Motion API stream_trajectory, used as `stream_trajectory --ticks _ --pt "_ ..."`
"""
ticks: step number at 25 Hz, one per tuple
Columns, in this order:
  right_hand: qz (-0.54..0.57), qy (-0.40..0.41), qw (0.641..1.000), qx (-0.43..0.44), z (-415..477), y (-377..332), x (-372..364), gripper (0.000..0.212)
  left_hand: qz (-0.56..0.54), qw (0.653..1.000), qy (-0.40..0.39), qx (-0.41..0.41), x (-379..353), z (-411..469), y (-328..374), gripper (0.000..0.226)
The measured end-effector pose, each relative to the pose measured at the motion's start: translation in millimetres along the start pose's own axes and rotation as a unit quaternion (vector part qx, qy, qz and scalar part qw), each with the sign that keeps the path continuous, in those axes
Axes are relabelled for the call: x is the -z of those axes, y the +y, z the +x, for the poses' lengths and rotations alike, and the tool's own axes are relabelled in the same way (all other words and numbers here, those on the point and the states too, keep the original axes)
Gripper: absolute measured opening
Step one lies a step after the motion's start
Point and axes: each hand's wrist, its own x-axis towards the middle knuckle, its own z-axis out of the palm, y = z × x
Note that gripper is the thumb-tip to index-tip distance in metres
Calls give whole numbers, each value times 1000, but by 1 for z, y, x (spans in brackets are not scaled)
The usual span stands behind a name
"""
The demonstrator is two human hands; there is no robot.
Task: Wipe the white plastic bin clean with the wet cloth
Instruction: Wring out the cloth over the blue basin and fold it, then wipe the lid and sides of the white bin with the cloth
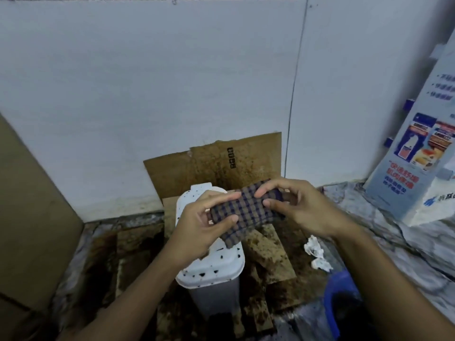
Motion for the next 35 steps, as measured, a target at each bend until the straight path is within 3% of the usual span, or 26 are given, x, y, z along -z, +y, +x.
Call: stream_trajectory --ticks 6,9,12,16,19,21,24,28,31,35 --pt "-30 -105 994 13 24 -6 -32 32 -66 996 43 45 17 -31 -6 45" --pt "40 -125 991 2 31 -10 -43 44 -101 992 24 72 23 -36 -5 45" --pt "119 -90 989 -18 38 -13 -50 56 -159 983 -6 88 30 -35 -3 48" --pt "220 86 971 -32 30 3 -69 53 -154 986 38 48 25 -29 -1 48" --pt "390 55 913 -107 17 28 -89 56 -109 990 79 29 14 -23 -4 53" --pt "429 31 895 -122 11 40 -95 52 -105 990 91 36 7 -22 -11 56" --pt "400 45 911 -88 8 47 -95 47 -72 992 84 55 1 -22 -24 57" --pt "285 58 955 -61 12 55 -89 24 -8 993 88 81 2 -25 -40 54" --pt "127 44 990 -40 24 67 -89 27 49 987 110 108 10 -25 -51 49" --pt "15 -9 998 -67 40 84 -91 36 160 971 90 155 16 -18 -67 54"
